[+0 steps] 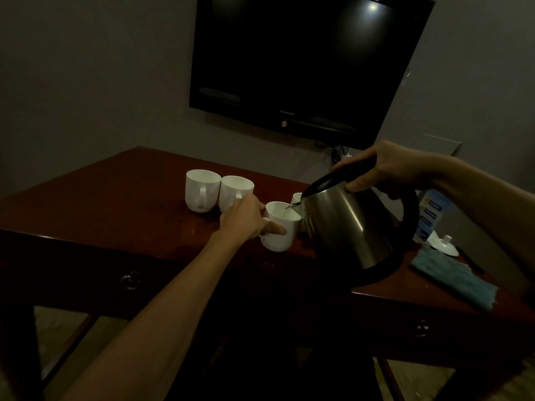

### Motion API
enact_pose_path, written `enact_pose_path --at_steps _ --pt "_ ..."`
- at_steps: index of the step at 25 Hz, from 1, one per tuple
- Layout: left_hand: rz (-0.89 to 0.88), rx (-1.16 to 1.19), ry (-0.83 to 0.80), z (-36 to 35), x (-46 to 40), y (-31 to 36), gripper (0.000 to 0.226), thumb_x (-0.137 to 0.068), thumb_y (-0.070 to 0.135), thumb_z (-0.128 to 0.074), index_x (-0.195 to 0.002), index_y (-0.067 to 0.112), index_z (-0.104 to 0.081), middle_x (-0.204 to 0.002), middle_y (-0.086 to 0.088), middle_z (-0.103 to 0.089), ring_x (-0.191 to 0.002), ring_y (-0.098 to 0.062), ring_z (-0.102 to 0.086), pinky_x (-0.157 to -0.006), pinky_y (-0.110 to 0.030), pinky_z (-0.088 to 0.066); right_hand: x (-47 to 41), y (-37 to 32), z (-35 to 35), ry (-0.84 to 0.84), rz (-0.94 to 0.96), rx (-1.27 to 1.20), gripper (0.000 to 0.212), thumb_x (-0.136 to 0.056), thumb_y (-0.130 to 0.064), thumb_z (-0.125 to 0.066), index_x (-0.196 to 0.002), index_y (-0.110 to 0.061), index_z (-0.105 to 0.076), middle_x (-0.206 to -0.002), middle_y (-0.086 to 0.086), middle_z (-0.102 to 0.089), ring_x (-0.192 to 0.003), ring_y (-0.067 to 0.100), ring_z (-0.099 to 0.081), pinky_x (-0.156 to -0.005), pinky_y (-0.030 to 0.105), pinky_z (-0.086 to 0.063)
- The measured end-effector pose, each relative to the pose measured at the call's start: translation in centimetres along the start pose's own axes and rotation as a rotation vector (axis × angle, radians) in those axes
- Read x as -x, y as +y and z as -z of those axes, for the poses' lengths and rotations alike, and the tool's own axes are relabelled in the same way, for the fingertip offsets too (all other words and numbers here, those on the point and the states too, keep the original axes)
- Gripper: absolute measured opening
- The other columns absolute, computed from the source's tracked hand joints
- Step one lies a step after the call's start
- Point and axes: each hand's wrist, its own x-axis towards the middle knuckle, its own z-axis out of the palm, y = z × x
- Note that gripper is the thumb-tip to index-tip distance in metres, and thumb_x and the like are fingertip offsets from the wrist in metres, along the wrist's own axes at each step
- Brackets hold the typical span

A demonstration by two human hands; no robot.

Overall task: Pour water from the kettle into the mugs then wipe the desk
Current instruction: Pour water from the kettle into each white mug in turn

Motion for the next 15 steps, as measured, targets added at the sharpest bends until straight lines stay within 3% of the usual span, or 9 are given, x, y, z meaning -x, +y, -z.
enact_pose_path --at_steps 5,11,15 --pt "0.000 -0.005 0.000 0.02 -0.06 -0.07 0.065 -0.066 0.049 -0.087 -0.115 0.009 -0.069 -0.093 -0.005 -0.074 -0.090 -0.017 -0.069 -0.084 -0.042 -0.056 0.06 -0.11 -0.01 -0.002 -0.008 -0.006 0.060 -0.067 -0.033 -0.077 -0.125 -0.038 -0.064 -0.100 0.040 -0.055 -0.059 0.024 -0.044 -0.043 0.022 -0.045" --pt "0.000 -0.007 0.005 -0.05 -0.23 -0.19 0.062 -0.066 0.049 -0.087 -0.111 0.011 -0.070 -0.087 -0.003 -0.073 -0.089 -0.017 -0.069 -0.084 -0.045 -0.057 0.24 -0.64 -0.15 0.012 -0.001 0.026 0.061 -0.068 -0.030 -0.076 -0.127 -0.035 -0.062 -0.079 0.008 -0.061 -0.047 0.009 -0.050 -0.042 0.021 -0.044" --pt "0.002 0.001 -0.012 -0.02 -0.19 -0.19 0.060 -0.067 0.048 -0.087 -0.111 0.012 -0.069 -0.090 -0.003 -0.074 -0.090 -0.016 -0.070 -0.084 -0.043 -0.057 0.11 -0.81 -0.13 0.016 0.002 0.044 0.063 -0.068 -0.032 -0.075 -0.129 -0.035 -0.062 -0.083 0.009 -0.061 -0.048 0.008 -0.051 -0.042 0.020 -0.045"
